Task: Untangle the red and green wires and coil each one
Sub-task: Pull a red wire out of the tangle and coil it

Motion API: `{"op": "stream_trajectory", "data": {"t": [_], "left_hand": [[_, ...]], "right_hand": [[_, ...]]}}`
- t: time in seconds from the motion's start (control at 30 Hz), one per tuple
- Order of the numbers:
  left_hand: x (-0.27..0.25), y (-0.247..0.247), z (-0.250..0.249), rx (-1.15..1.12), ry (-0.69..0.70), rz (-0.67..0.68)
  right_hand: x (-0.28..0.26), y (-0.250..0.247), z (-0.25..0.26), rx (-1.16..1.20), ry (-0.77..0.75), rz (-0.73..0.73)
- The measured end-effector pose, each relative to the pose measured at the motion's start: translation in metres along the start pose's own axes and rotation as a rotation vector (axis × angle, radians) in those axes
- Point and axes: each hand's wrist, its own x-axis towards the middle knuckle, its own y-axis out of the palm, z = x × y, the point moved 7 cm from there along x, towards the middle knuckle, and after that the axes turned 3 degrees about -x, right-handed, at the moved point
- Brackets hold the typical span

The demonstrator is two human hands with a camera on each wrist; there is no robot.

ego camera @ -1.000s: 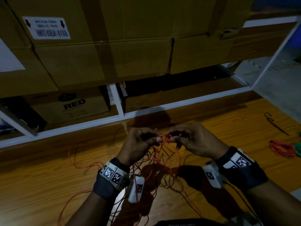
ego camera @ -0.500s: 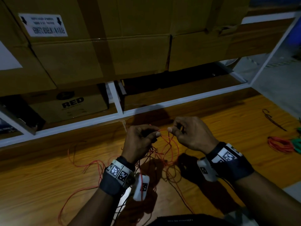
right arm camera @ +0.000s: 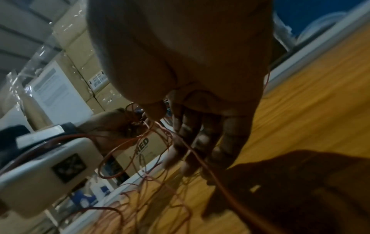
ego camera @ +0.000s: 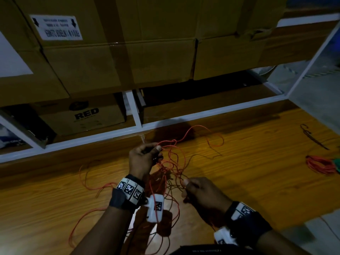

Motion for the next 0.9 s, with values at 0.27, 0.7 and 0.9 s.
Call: {"op": "stream_trajectory", "data": {"t": [0.27, 0.7, 0.9], "left_hand": [[0.016, -0.040, -0.005, 0.002, -0.049, -0.179], [0.018, -0.050, -0.001, 0.173, -0.099, -0.166], [-0.042, 0.000, -0.075, 0.829, 0.610, -0.113]], "right_hand": [[-0.006, -0.044, 0.043, -0.415, -0.199, 0.049], [-0.029, -0.120, 0.074, -0.554, -0.244, -0.334], [-0.021, -0.093, 0.093, -0.482, -0.245, -0.298]]}}
